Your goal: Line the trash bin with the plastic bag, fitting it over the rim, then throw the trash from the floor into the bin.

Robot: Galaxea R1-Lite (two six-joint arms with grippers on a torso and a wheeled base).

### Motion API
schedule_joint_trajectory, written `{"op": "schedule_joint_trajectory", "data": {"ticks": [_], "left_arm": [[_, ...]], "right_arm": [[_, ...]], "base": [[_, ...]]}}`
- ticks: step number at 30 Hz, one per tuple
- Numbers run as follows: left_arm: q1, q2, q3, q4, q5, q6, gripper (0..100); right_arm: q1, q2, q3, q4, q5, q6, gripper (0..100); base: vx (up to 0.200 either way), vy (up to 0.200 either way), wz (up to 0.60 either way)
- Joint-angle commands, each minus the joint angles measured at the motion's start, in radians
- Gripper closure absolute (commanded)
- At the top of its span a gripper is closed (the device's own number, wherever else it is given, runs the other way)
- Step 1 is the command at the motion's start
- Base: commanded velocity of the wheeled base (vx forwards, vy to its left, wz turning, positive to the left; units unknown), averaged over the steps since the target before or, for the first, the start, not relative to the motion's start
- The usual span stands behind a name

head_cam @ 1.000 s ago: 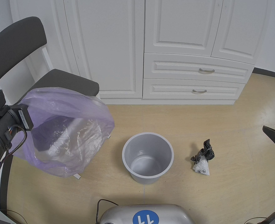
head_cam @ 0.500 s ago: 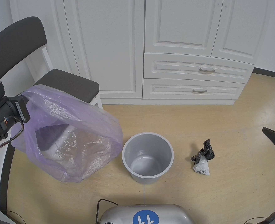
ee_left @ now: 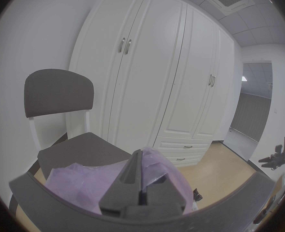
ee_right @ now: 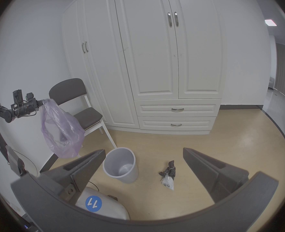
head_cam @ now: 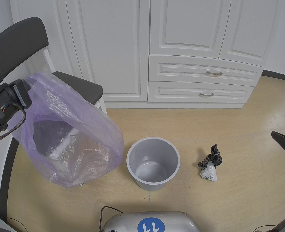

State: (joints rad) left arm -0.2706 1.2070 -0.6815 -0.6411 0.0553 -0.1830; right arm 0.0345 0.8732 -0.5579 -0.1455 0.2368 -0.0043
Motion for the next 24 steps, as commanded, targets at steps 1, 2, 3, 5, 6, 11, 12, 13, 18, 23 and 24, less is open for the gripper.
{"op": "schedule_joint_trajectory", "data": {"ticks": [1,2,3,5,6,11,12,13,18,23,24], "left_arm": [[-0.005,0.082,-0.043,-0.009,0.003,-0.006,100],[-0.001,0.086,-0.043,-0.009,0.003,-0.006,100],[0.004,0.089,-0.041,-0.009,-0.002,-0.006,100],[0.021,0.098,-0.049,-0.009,-0.006,-0.006,100],[0.021,0.098,-0.049,-0.009,-0.006,-0.006,100],[0.045,0.163,-0.078,-0.035,-0.006,-0.001,100],[0.039,0.167,-0.079,-0.043,-0.006,-0.001,100],[0.025,0.166,-0.082,-0.051,-0.008,-0.003,100],[-0.113,0.158,-0.145,-0.049,0.014,-0.026,100],[-0.170,0.198,-0.222,-0.058,0.006,-0.110,100],[-0.180,0.206,-0.237,-0.060,0.006,-0.128,100]], "right_arm": [[0.001,0.007,0.001,0.000,-0.002,0.000,0],[-0.001,0.009,0.003,0.000,-0.001,0.000,0],[-0.001,0.012,0.004,0.001,-0.001,0.000,0],[-0.002,0.024,0.006,0.001,-0.002,0.000,0],[-0.002,0.024,0.006,0.001,-0.002,0.000,0],[0.005,0.064,0.016,-0.003,-0.001,0.000,0],[0.010,0.066,0.016,-0.003,-0.001,0.000,0],[0.015,0.064,0.016,-0.003,-0.001,0.000,0],[0.021,0.056,0.016,-0.003,-0.001,0.000,0],[0.071,0.069,0.018,-0.003,-0.005,0.009,0],[0.079,0.072,0.016,-0.002,-0.010,0.013,0]], "base": [[0.000,0.000,0.00],[0.000,0.000,0.00],[0.000,0.000,0.00],[0.000,0.000,0.00],[0.000,0.000,0.00],[0.000,0.000,0.00],[0.000,0.000,0.00],[0.000,0.000,0.00],[0.000,0.000,0.00],[0.000,0.000,0.00],[0.000,0.000,0.00]]}}
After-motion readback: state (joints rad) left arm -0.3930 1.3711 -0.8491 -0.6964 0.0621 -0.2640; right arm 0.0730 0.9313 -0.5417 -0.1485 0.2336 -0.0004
